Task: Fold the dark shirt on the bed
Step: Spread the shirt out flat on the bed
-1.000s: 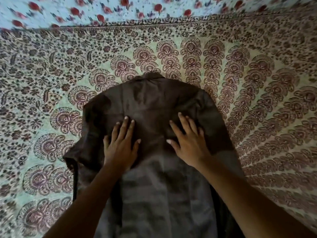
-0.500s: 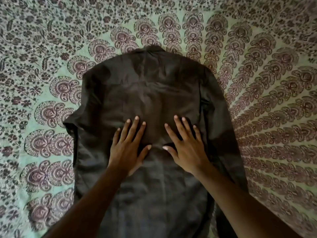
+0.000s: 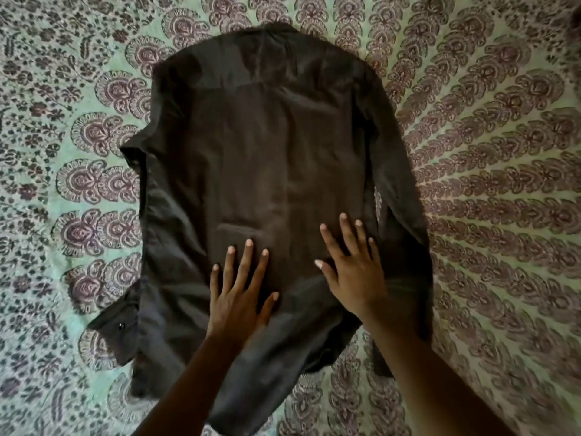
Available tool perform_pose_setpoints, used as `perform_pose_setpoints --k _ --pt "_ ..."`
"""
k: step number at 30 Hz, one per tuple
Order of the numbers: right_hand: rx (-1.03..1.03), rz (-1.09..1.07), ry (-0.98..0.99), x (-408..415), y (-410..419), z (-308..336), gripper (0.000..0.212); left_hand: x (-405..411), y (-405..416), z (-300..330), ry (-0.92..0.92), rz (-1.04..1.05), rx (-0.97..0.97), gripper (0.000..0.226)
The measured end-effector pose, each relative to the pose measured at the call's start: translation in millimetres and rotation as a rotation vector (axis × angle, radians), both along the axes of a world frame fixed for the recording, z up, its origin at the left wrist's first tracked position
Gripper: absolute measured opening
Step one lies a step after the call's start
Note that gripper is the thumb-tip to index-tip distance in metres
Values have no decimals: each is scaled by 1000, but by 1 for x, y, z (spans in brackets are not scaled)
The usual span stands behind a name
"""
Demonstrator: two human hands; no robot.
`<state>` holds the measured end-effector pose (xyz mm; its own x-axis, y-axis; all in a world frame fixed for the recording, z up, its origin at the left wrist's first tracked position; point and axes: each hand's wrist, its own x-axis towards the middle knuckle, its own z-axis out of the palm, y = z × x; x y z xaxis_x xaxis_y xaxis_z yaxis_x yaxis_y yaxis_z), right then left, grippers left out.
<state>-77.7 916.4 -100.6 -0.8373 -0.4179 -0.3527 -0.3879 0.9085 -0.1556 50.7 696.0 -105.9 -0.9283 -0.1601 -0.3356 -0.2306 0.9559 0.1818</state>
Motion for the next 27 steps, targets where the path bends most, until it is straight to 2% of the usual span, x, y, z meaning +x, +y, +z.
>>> perform_pose_setpoints --k 2,6,9,11,12,15,18,20,23,25,27 --pt "-23 -128 -47 19 10 9 72 9 6 4 -5 5 36 79" --pt "-88 -532 -51 77 8 39 75 32 10 15 6 58 98 73" --pt "-349 -865 -130 117 4 52 92 60 4 19 -25 18 115 74" --pt "-559 -1081 -231 134 6 57 91 81 -2 20 -59 -7 116 77" --pt "-624 -1140 -253 140 11 54 79 89 -5 22 -72 -6 117 79" --pt "-703 -1220 -225 170 32 47 12 116 -11 33 -102 14 115 83" --pt "-495 -1299 -74 183 56 42 17 132 -17 37 -105 4 116 78" --pt "-390 -1357 -17 183 74 37 33 138 -19 38 -85 16 123 74" --pt "-452 -1515 27 181 90 28 35 144 -21 37 -63 82 132 73" --pt "-519 -1590 42 183 94 21 38 148 -20 40 -26 200 126 73" --pt "-589 -1551 20 187 92 17 60 151 -19 40 21 376 116 69"
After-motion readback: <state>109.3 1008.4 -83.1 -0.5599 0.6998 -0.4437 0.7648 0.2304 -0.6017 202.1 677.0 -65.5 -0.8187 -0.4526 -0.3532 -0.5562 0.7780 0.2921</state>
